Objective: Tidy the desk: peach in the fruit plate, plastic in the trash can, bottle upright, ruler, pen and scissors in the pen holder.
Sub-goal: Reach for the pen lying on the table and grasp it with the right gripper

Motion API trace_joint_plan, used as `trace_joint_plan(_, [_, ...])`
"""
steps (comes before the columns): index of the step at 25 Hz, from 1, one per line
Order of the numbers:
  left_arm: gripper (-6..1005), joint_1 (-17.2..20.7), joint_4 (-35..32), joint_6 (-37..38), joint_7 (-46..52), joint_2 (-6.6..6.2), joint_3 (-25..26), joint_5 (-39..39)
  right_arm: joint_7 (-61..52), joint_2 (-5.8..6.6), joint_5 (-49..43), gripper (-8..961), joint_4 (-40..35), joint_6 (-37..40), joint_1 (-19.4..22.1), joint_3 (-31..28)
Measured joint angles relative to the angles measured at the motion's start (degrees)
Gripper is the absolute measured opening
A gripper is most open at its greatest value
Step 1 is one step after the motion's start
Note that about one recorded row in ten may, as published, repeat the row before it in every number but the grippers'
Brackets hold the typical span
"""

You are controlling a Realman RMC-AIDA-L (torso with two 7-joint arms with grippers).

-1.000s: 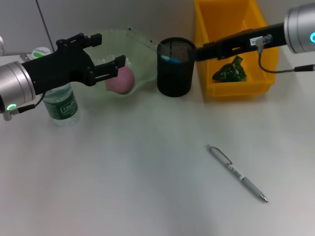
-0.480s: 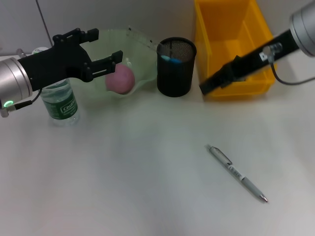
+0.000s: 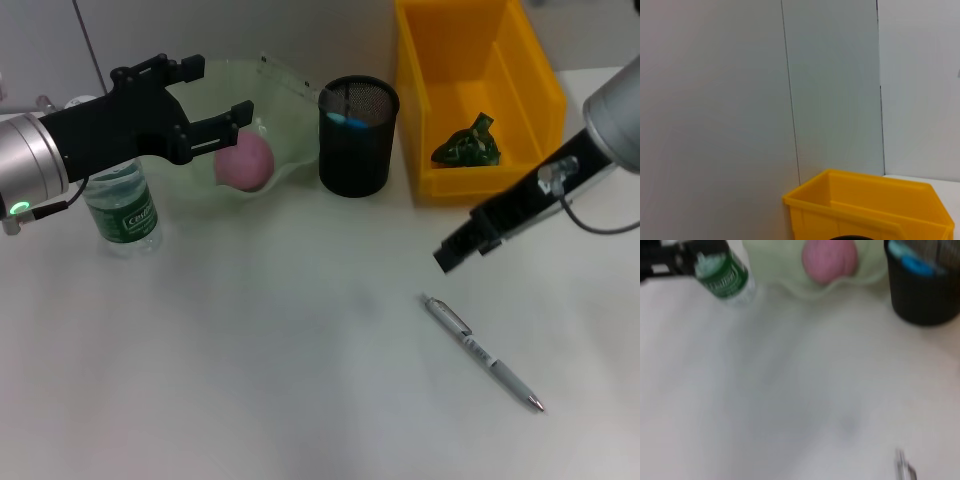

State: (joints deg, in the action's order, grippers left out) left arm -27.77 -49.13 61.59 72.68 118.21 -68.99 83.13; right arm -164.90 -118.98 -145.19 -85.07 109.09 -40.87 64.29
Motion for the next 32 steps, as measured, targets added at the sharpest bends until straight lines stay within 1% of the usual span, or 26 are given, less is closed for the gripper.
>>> trace_joint_plan(3, [802,-0.04,0.0,0.01,0.0,0.0,0.0,0.01,-0.49,-0.01,-2.47,495,2.04,0.66,-0.7,1.65])
trace_joint_plan(5, [802,-0.06,-0.06,0.01,0.0,0.05,-0.06,0.02,-0.5,-0.02,-4.8,493,4.79,0.96,-1.3,3.53])
trace_joint_plan(9, [802,-0.12,-0.08,0.01,0.0,0.08,-0.11,0.02,-0.16,-0.02,-5.58,487,7.21,0.91,-1.74,4.65])
trace_joint_plan(13, [802,-0.12,-0.09,-0.12,0.0,0.1,-0.21,0.02,0.11,0.02,-8.28,482,9.48,0.38,-2.12,4.96])
trace_joint_plan(15, [802,-0.11,-0.09,-0.22,0.0,0.09,-0.36,0.02,0.57,0.06,-9.23,480,12.12,0.09,-2.69,5.09])
trace_joint_plan(19, [802,-0.23,-0.09,-0.25,0.0,0.09,-0.44,0.02,0.76,-0.02,-11.5,474,13.98,-0.13,-3.63,5.53])
trace_joint_plan(29, [802,-0.27,-0.09,-0.04,-0.38,0.15,-0.61,0.01,1.39,-0.01,-11.85,481,20.03,-4.49,-6.27,10.75])
trace_joint_plan(32, [802,-0.27,-0.05,-0.03,-0.39,0.17,-0.58,0.01,1.42,-0.02,-11.86,481,20.85,-5.15,-6.68,11.58])
